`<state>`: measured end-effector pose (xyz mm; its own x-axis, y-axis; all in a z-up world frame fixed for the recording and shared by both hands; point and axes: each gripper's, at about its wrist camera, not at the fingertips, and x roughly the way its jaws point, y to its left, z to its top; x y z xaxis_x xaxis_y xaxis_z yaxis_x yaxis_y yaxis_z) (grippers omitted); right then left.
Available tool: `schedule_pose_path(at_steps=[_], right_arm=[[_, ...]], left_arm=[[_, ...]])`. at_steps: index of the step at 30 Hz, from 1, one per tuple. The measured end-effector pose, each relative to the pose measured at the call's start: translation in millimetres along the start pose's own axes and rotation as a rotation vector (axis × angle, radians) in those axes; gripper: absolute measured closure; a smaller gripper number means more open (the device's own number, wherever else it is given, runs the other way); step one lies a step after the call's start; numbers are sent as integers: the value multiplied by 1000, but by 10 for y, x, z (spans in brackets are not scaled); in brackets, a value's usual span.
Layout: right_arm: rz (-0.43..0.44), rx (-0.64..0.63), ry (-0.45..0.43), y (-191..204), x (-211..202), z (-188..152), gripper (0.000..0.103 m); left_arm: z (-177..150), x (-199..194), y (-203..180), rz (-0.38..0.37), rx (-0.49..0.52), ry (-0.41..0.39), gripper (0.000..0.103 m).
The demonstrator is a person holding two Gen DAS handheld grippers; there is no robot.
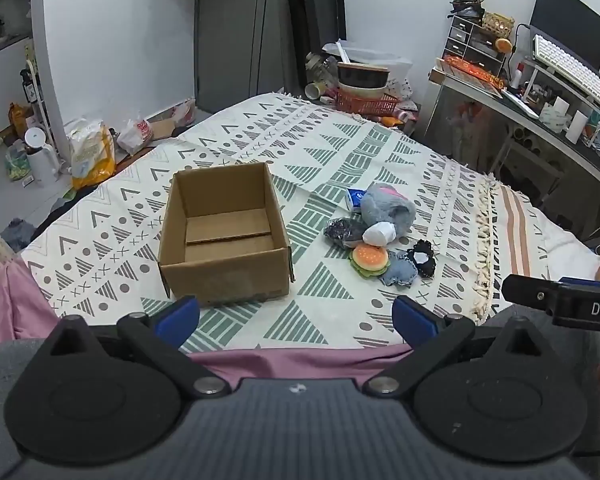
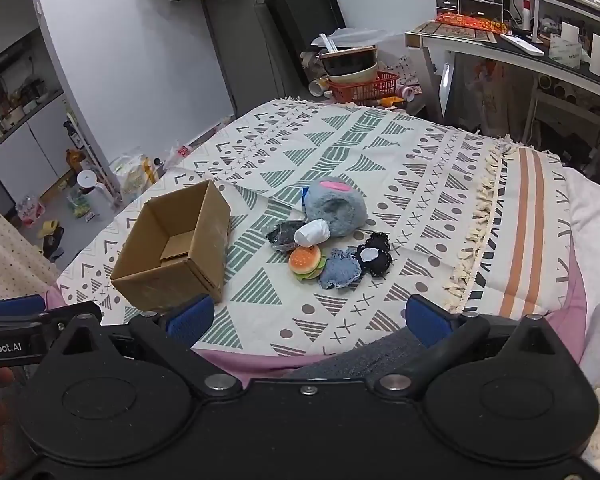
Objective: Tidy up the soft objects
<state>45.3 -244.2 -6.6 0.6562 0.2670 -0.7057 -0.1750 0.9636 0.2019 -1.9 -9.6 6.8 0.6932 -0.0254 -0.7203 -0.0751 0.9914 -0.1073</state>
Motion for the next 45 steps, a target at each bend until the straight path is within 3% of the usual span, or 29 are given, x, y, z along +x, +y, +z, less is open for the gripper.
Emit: schedule_pose_path(at_steps=[4, 45], right_arm=[[4, -2, -2, 6, -21, 9, 0], [7, -13, -17, -61, -63, -18, 0]], left_arm=[[2, -18, 6, -30, -18, -20, 1], [-21, -50, -116, -12, -10, -30, 1]])
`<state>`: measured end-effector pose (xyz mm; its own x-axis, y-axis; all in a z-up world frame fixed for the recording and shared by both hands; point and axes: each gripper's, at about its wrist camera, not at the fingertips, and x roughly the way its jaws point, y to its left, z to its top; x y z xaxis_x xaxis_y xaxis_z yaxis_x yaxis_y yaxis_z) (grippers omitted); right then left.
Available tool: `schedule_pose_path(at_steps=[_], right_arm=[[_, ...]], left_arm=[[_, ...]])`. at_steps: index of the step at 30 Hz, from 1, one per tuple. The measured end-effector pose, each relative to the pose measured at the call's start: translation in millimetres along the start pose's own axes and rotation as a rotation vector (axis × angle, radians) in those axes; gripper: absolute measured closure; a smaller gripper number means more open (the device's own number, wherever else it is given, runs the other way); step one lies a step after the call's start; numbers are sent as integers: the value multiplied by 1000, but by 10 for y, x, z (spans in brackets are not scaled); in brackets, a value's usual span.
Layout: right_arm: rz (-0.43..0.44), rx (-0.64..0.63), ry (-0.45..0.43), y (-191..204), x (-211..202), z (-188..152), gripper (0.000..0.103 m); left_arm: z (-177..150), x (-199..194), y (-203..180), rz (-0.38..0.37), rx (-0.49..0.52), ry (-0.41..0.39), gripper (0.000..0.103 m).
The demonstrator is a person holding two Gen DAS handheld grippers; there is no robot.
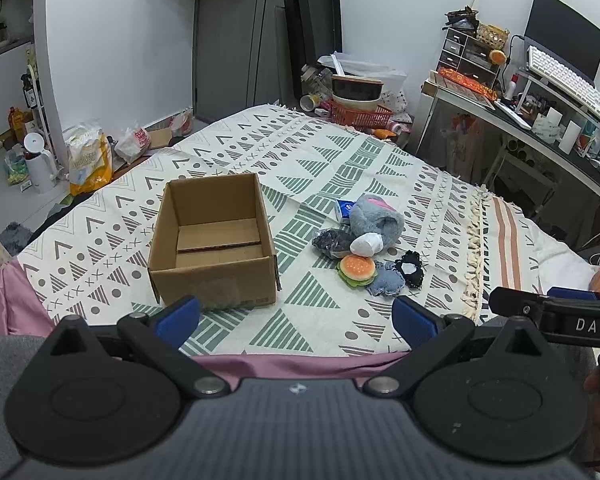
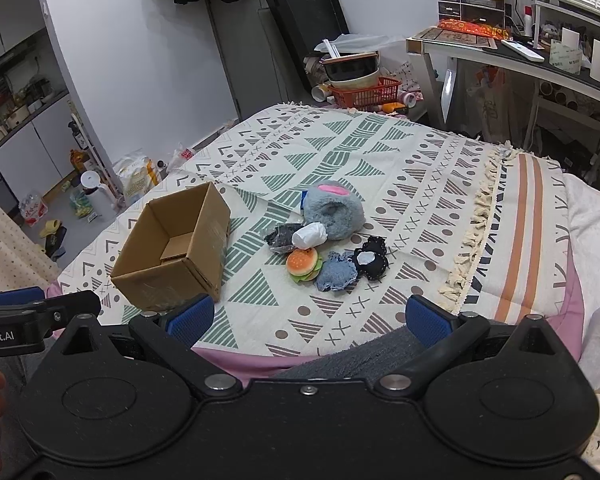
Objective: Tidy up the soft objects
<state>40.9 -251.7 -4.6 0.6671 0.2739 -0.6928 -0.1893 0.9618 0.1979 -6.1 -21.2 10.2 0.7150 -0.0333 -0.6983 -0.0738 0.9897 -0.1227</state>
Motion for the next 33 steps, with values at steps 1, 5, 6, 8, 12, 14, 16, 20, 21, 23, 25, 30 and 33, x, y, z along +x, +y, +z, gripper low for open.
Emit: schedule_pose_path(at_steps=[1, 5, 6, 8, 12, 14, 16, 20, 21, 23, 25, 30, 33], right_arm=[[-2, 1, 0, -1, -2, 1, 0], [-4, -2, -4, 1, -14, 3, 0], [-4, -2, -4, 4, -16, 4, 0], [-5, -2, -3, 5, -17, 5, 0], [-7, -9, -6, 32, -30, 16, 0], [-4, -15, -12, 42, -35, 22, 0], [-3, -20, -15, 49, -31, 29, 0], [11, -19, -16, 35, -1, 40, 0], [16, -18, -17, 27, 8, 42, 0], [21, -15, -19, 11, 27, 43, 0], [24, -18, -25, 4, 44, 40, 0], [28, -20, -31, -24, 92, 49, 0], [37, -13, -32, -61, 132, 73, 0]], left_arm=[[-1, 0, 1, 1, 0, -1, 1], [6, -8, -3, -2, -2, -1, 1], [6, -8, -5, -2, -1, -2, 1], [9, -11, -9, -2, 0, -4, 1], [42, -53, -22, -12, -4, -13, 1], [46, -48, -23, -15, -3, -14, 1], [39, -50, -21, -14, -5, -15, 1], [50, -29, -38, -11, -4, -14, 1], [48, -23, -31, -11, -2, -14, 1], [69, 7, -51, -9, 5, -13, 1], [83, 49, -70, -7, 7, -14, 1], [97, 149, -117, -18, 11, -8, 1], [99, 223, -139, -22, 16, -1, 1]])
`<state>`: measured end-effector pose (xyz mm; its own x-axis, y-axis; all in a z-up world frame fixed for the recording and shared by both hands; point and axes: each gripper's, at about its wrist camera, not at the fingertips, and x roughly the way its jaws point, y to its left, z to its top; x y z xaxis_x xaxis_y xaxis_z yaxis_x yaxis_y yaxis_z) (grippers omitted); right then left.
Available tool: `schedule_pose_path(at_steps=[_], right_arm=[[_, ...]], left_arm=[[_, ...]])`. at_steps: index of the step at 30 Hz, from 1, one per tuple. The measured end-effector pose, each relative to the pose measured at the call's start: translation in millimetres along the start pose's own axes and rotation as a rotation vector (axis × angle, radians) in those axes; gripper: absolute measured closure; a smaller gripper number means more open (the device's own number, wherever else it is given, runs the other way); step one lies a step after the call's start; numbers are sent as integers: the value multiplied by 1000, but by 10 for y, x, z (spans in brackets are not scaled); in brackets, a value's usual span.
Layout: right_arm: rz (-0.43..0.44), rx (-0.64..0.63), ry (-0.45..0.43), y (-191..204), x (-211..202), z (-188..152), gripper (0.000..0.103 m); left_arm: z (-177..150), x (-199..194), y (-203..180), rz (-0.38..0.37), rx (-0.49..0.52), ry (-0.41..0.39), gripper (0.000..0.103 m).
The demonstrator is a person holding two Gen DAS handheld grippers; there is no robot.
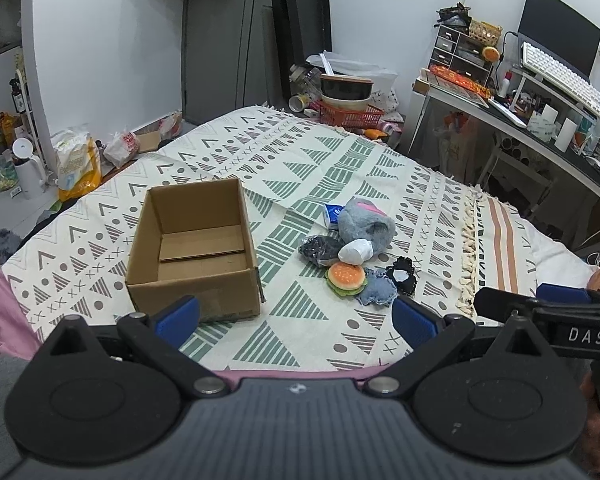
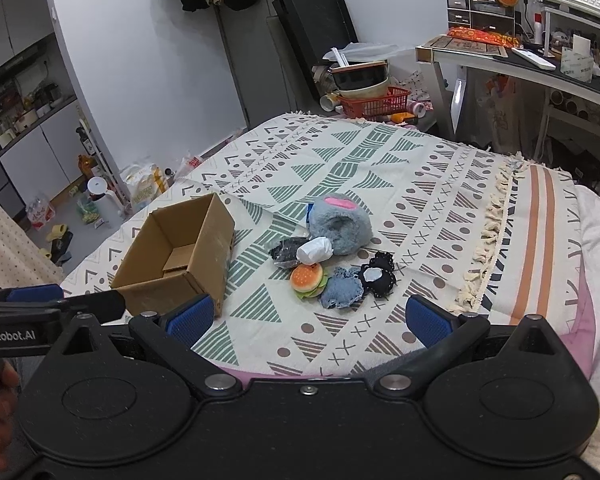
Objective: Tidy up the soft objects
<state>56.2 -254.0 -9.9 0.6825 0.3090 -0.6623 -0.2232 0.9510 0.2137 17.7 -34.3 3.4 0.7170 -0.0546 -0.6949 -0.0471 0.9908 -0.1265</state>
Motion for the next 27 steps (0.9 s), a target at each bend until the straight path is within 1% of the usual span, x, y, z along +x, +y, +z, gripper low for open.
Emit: schedule_pose_path(at_steps=[5, 9, 15, 23, 27], right_arm=[[-2, 3, 0, -68, 82, 34, 0], [10, 12, 2, -132, 152, 56, 0], [28, 75, 13, -275, 282, 88, 0], [35, 77, 29, -324, 440, 113, 0], [31, 98, 44, -373, 543, 156, 0]], left_arm=[[15, 143, -40, -12, -10, 20, 1], [34, 251, -89, -14, 3, 30, 1], [72, 445, -141, -27, 2, 52, 1], [130, 718, -208, -42, 6, 83, 2], [184, 852, -232, -52, 5, 97, 2]])
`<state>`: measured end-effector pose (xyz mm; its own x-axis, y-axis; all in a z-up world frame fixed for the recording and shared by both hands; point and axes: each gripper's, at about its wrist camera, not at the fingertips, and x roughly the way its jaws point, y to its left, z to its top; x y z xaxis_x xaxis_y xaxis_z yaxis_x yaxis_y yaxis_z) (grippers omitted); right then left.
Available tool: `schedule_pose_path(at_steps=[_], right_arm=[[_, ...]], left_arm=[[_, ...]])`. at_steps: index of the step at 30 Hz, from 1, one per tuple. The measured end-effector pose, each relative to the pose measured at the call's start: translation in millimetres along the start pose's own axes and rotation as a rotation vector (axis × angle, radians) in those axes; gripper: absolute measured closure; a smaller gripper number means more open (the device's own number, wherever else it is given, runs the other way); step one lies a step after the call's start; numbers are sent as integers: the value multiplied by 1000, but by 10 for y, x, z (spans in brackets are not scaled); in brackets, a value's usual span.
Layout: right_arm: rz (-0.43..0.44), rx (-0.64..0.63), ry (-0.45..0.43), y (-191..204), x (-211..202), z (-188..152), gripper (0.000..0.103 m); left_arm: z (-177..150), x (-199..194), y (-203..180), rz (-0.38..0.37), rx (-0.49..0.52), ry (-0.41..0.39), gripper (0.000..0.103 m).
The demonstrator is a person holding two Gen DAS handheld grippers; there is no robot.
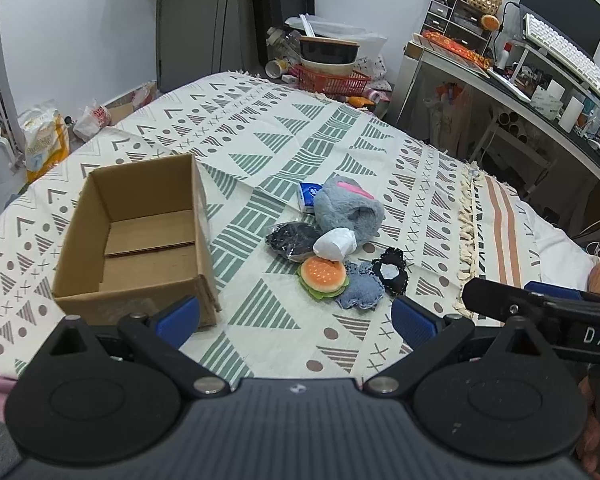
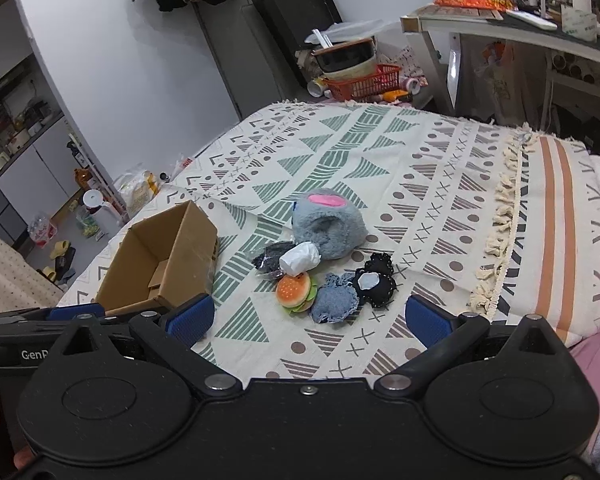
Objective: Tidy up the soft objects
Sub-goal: 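Move the left tool toward the white cloth while the right tool approaches the black-and-white sock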
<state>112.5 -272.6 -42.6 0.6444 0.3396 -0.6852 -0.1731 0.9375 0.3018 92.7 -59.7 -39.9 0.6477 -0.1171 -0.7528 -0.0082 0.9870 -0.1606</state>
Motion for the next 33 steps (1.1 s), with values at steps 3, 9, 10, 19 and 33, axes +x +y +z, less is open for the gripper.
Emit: schedule_pose_path(at_steps=[3, 9, 10, 19, 33], right_arm=[[-1, 38, 18, -53, 95, 25, 0], [21, 152, 49, -198, 296, 62, 0], [26, 166, 53, -217, 329, 71, 0], [28, 331, 58, -450, 612, 133, 8], [16, 520, 104, -710, 998, 99, 27]], left_arm=[[41, 93, -18, -2, 0, 6, 2], [131, 339, -9, -39, -14, 42, 3], [145, 370, -9, -39, -15, 44, 3], [292, 692, -21, -60, -26, 77, 4], [543, 1199, -152, -135, 49, 124, 21]])
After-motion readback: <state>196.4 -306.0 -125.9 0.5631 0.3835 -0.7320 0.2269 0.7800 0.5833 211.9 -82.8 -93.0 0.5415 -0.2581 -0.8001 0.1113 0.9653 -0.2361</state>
